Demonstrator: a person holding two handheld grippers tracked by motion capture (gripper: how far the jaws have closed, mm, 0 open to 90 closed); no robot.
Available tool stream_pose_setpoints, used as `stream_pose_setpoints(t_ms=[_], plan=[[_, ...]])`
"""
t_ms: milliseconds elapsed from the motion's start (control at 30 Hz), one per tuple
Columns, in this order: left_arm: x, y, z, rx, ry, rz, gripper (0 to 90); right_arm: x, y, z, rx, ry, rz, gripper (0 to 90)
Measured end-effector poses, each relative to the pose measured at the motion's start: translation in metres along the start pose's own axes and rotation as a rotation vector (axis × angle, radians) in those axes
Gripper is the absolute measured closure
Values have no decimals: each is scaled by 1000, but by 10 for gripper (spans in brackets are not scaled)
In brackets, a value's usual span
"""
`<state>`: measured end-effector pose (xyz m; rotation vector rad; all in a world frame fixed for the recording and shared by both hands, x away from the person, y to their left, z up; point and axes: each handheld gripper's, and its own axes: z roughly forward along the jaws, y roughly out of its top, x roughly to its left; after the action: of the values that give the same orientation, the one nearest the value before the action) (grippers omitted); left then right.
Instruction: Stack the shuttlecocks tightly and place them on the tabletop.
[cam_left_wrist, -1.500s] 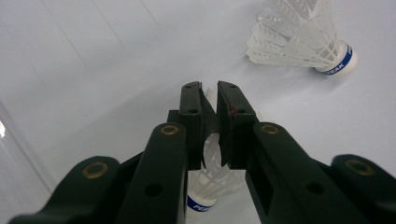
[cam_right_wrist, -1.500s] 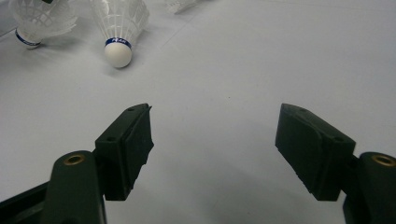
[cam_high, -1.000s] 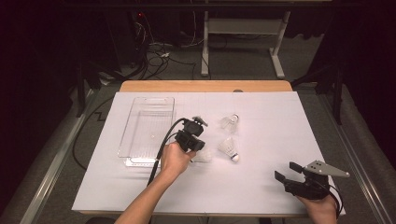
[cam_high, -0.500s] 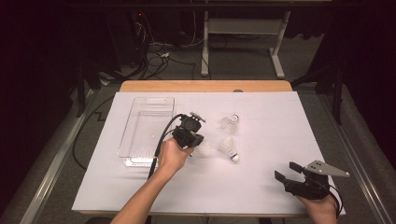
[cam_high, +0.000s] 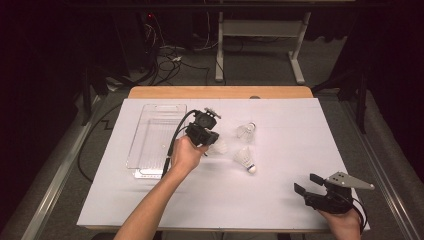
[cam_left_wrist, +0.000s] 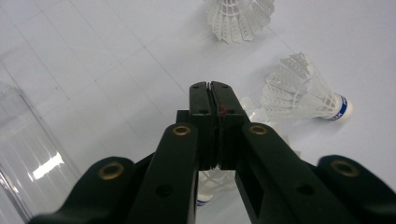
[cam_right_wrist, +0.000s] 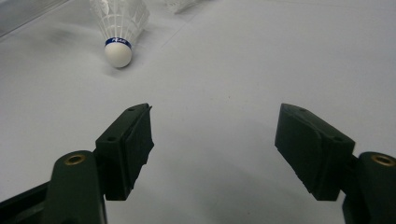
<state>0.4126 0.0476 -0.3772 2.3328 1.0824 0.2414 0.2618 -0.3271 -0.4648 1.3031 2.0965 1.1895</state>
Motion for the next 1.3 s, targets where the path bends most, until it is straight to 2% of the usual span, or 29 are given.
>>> stream_pose_setpoints(t_ms=[233, 467, 767, 1067, 1300], plan=[[6, 13, 3, -5, 24, 19, 879, 0, 0, -1, -1, 0, 4, 278], [13, 22, 9, 3, 49, 8, 881, 0, 0, 0, 0, 1, -3, 278], [23, 26, 17, 0, 72, -1, 881, 0, 0, 0, 1, -1, 0, 279], [28, 27, 33, 23, 115, 23, 880, 0, 0, 0, 4, 0, 0, 279], [33, 27, 42, 30, 112, 11, 879, -1, -1, 0, 3, 5, 5, 278]])
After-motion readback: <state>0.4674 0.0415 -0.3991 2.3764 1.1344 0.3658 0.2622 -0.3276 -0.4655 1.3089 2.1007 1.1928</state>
